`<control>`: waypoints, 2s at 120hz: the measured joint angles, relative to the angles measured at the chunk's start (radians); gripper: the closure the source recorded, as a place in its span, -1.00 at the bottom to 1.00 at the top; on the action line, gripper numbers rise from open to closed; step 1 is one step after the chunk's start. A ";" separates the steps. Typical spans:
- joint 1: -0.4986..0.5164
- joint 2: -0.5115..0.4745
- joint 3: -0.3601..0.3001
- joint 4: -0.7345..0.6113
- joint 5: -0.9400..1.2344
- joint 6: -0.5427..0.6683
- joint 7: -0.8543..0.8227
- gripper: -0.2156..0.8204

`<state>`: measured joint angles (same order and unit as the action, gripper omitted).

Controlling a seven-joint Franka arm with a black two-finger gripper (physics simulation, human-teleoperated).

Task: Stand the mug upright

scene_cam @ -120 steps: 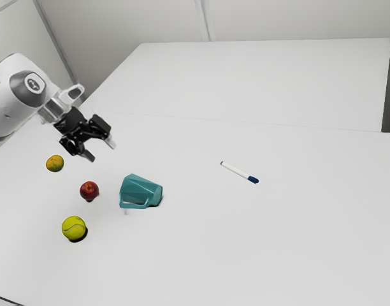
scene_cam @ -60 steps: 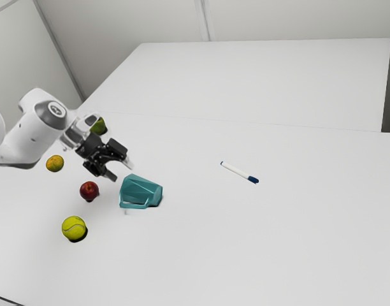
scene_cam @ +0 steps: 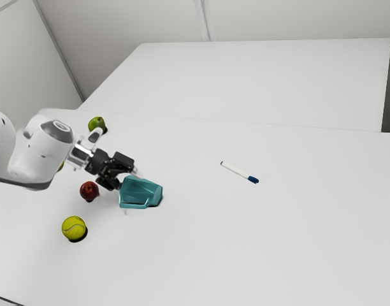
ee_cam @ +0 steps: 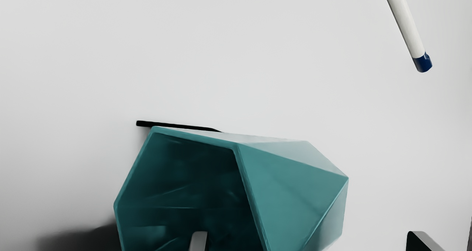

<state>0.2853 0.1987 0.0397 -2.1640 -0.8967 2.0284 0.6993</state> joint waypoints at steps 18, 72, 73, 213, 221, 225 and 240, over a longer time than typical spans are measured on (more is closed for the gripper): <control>0.001 0.008 -0.001 -0.004 -0.046 0.000 0.056 -0.45; 0.000 -0.002 -0.004 -0.004 -0.064 -0.009 0.159 0.60; 0.000 -0.003 -0.004 -0.004 -0.064 -0.008 0.160 0.61; -0.381 -0.221 0.067 0.061 0.613 0.007 -0.173 0.91; -0.393 -0.232 0.059 0.059 0.677 0.012 -0.226 0.91; -0.395 -0.236 0.055 0.058 0.709 0.016 -0.254 0.91; -0.368 -0.263 0.022 0.044 0.809 0.025 -0.358 0.91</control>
<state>-0.0831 -0.0648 0.0617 -2.1204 -0.0881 2.0538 0.3415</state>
